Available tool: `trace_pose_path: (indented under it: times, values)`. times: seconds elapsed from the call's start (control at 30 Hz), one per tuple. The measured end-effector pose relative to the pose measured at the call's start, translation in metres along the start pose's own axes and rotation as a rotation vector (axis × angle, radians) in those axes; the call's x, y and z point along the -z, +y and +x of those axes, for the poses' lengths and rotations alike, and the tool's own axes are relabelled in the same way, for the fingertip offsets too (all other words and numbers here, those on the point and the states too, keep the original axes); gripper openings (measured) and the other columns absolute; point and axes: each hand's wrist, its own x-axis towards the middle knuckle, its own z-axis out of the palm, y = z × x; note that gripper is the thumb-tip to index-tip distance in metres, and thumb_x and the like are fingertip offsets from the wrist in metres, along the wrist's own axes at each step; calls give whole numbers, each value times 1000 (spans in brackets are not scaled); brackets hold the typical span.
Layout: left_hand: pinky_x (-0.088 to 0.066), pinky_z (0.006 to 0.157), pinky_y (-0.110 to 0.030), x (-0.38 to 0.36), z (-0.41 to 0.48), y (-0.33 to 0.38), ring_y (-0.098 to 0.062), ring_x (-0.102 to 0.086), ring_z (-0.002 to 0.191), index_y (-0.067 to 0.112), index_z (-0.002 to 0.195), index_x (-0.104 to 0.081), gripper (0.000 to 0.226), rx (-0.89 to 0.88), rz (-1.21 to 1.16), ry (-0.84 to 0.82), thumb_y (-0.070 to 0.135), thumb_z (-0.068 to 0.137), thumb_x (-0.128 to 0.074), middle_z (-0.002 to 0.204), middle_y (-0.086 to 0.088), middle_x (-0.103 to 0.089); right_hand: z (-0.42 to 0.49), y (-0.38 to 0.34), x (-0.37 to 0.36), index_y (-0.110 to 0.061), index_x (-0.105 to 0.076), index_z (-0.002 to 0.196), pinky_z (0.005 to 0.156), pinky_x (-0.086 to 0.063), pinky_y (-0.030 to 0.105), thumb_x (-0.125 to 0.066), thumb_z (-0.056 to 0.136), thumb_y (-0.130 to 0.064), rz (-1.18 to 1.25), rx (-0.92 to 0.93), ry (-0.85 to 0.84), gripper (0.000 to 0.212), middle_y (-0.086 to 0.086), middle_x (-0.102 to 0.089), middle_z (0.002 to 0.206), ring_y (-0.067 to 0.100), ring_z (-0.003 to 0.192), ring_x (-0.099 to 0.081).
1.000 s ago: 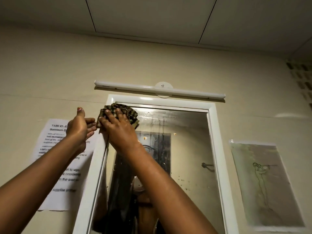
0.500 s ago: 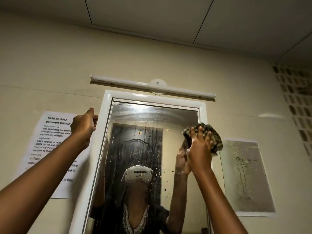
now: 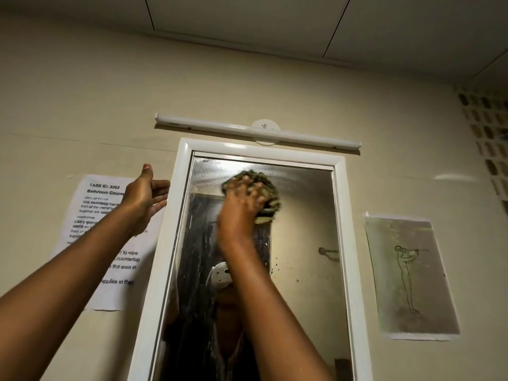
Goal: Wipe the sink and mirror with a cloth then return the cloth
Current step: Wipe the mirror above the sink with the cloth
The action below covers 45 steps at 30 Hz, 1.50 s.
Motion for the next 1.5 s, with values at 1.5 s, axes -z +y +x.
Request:
trace_pose_path:
  times: [1.5]
  values:
    - [-55,83,-37,11,-22,-20,-23,-61,82,1,101,-66,39,-105,243,120,34,95,-46,100,-17,-66,-43,36,-1,-21,-28,145,116,2,59,-46,83,6,100,-195,86,71,5,-14,157,37,144,4]
